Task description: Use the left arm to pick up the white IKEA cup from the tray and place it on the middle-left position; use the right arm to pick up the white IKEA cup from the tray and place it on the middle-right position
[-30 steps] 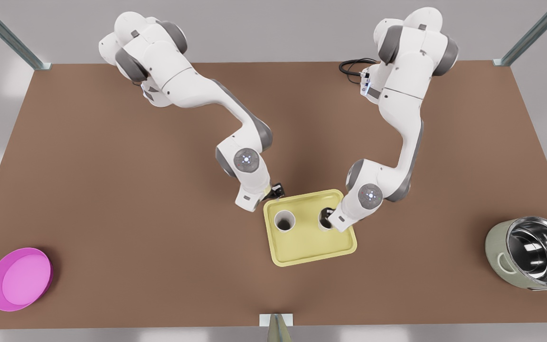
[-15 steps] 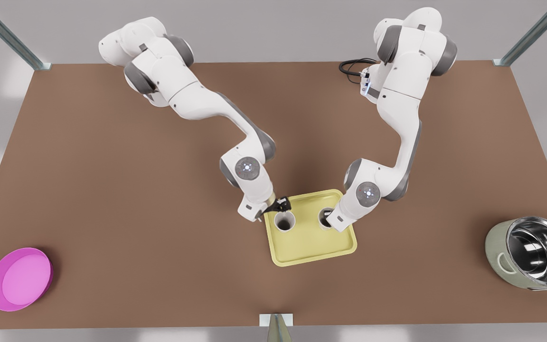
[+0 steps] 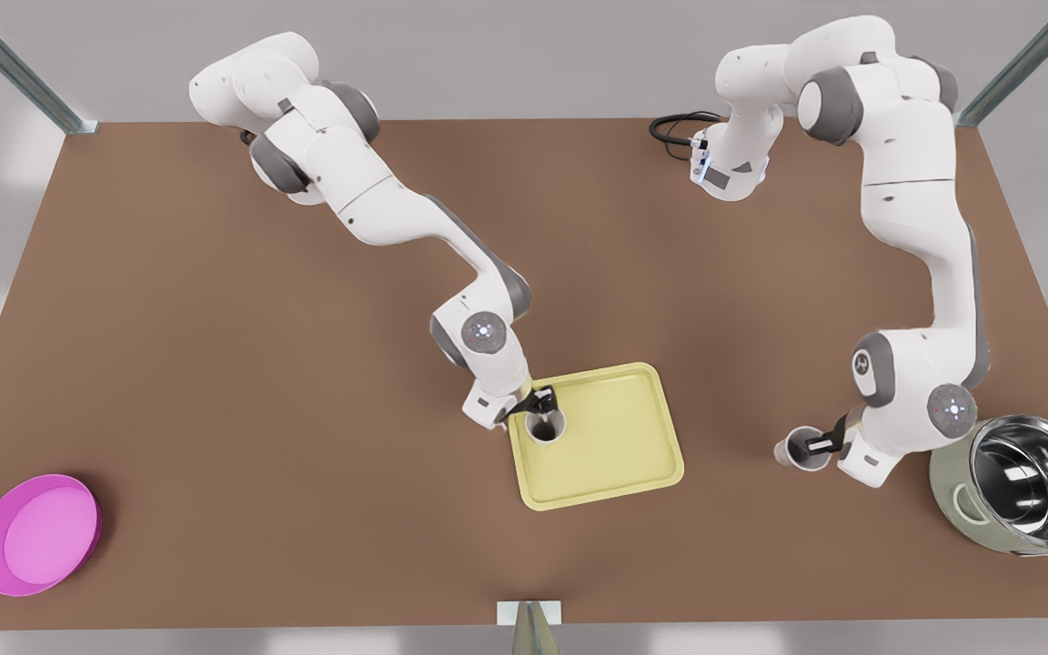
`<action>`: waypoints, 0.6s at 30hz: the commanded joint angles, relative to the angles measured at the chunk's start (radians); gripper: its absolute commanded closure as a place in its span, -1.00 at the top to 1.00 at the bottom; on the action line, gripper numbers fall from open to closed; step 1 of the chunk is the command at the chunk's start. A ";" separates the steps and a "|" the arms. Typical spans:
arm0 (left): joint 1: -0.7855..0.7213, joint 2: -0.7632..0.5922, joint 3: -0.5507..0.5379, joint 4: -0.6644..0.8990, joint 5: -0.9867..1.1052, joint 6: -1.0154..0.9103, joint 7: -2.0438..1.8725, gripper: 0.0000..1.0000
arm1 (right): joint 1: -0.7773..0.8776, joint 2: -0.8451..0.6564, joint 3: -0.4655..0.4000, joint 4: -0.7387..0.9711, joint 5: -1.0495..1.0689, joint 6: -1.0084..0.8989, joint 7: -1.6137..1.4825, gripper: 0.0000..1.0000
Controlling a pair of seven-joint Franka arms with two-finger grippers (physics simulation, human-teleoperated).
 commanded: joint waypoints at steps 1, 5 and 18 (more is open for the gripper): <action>-0.007 0.018 -0.005 0.001 -0.017 0.075 0.341 -0.87 | 0.001 0.000 0.000 -0.003 -0.001 0.009 0.062 0.44; -0.017 0.029 -0.006 0.001 -0.032 0.086 0.333 -0.87 | 0.013 0.006 0.000 -0.003 0.000 0.011 0.065 -0.51; -0.031 0.054 -0.005 0.003 -0.031 0.140 0.346 1.00 | -0.012 -0.049 -0.004 -0.005 0.005 -0.001 0.059 -0.77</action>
